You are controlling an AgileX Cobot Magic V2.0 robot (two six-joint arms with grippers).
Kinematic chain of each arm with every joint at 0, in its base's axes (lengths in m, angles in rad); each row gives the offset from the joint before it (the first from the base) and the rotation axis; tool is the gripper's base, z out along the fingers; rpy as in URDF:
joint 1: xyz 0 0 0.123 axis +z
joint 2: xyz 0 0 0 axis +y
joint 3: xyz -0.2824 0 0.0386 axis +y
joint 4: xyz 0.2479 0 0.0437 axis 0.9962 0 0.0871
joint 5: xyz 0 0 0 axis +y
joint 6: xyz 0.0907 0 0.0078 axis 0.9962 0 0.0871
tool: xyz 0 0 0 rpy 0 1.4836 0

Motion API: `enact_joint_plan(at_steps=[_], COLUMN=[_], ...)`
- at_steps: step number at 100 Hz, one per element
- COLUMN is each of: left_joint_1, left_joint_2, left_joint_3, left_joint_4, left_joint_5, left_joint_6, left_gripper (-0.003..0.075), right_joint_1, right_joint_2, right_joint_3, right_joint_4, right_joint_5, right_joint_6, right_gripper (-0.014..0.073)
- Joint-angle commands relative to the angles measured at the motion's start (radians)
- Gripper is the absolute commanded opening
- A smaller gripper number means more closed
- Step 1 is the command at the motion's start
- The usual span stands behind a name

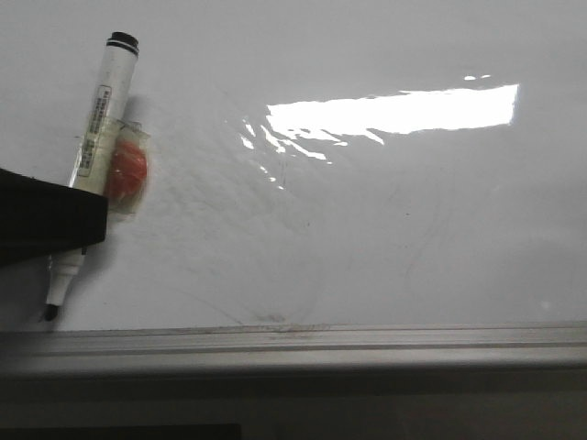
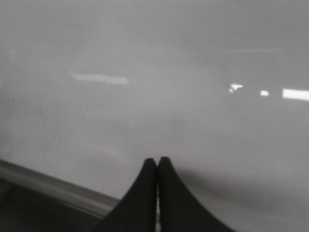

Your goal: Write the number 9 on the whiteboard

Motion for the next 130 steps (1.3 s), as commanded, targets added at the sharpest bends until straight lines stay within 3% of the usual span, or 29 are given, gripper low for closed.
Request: enact_joint_plan(at_steps=[1, 13, 27, 36, 55, 90, 97, 115, 121, 130], left_joint_1=[-0.003, -0.005, -0.020, -0.025, -0.029, -0.029, -0.029, -0.029, -0.029, -0.029], left_joint_2=[0.000, 0.000, 0.000, 0.000, 0.000, 0.000, 0.000, 0.000, 0.000, 0.000], left_joint_3=[-0.030, -0.061, -0.099, -0.105, -0.105, -0.105, -0.105, -0.105, -0.105, -0.105], left_joint_4=[0.067, 0.194, 0.435, 0.544, 0.626, 0.630, 0.630, 0.630, 0.630, 0.630], left_joint_5=[-0.057, -0.027, -0.021, -0.021, -0.021, -0.021, -0.021, -0.023, -0.023, -0.023], left_joint_6=[-0.008, -0.008, -0.008, -0.008, -0.008, -0.008, -0.008, -0.008, -0.008, -0.008], left_gripper=[-0.0020, -0.0020, -0.0020, -0.0020, -0.0020, -0.0020, -0.0020, -0.0020, -0.0004, 0.0102], right_joint_1=[0.064, 0.208, 0.374, 0.453, 0.530, 0.547, 0.547, 0.545, 0.545, 0.545], right_joint_2=[0.060, 0.147, 0.269, 0.339, 0.488, 0.705, 0.727, 0.737, 0.737, 0.737], right_joint_3=[-0.089, -0.198, -0.309, -0.368, -0.490, -0.624, -0.628, -0.628, -0.628, -0.628], right_joint_4=[0.004, 0.038, 0.041, 0.041, 0.043, 0.084, 0.083, 0.083, 0.083, 0.083], right_joint_5=[-0.041, -0.015, -0.017, -0.020, -0.013, 0.012, 0.020, 0.032, 0.032, 0.032], right_joint_6=[-0.065, -0.148, -0.152, -0.152, -0.152, -0.151, -0.141, -0.126, -0.126, -0.126], right_gripper=[-0.0060, 0.0039, 0.0304, 0.0352, 0.0351, 0.0338, 0.0272, -0.0060, -0.0064, -0.0064])
